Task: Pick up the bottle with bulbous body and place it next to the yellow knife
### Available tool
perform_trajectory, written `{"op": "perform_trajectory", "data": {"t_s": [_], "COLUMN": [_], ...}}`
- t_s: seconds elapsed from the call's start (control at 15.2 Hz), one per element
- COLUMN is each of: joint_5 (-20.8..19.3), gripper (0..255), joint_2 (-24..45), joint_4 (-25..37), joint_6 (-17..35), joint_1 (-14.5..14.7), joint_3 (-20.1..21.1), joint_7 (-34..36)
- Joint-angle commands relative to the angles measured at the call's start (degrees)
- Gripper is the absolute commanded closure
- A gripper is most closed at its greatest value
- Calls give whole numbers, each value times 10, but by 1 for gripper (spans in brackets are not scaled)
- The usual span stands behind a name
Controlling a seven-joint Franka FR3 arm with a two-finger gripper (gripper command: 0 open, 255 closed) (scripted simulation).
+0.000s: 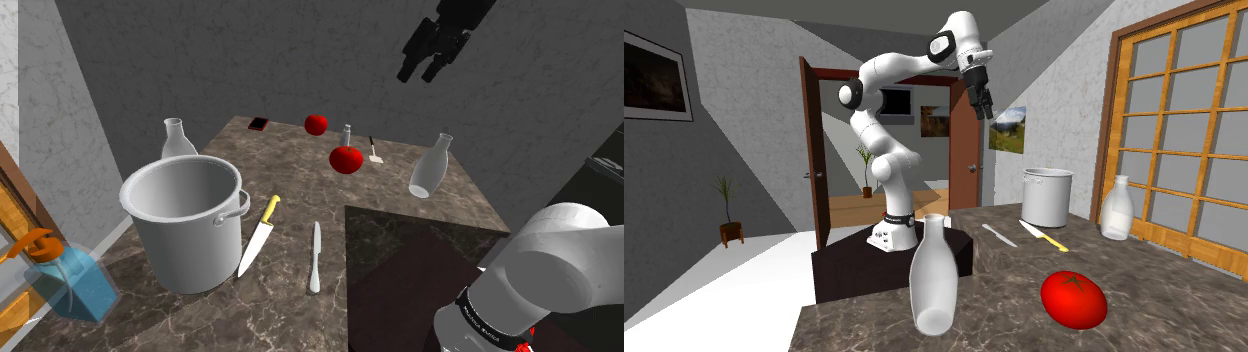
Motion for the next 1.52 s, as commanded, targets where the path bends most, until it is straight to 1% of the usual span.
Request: {"op": "perform_trajectory", "data": {"t_s": [0.0, 0.4, 0.73, 1.12, 1.45], "joint_5": [0, -40, -76, -118, -143], "gripper": [0, 0, 0, 0, 0], "joint_2": [0, -10, 2, 45, 102], "joint_4": [0, -56, -83, -92, -79], "joint_6": [0, 26, 53, 92, 129], "joint_1": [0, -11, -24, -35, -36], "joint_3": [0, -75, -140, -222, -293], "joint_7": [0, -94, -174, -269, -351]}}
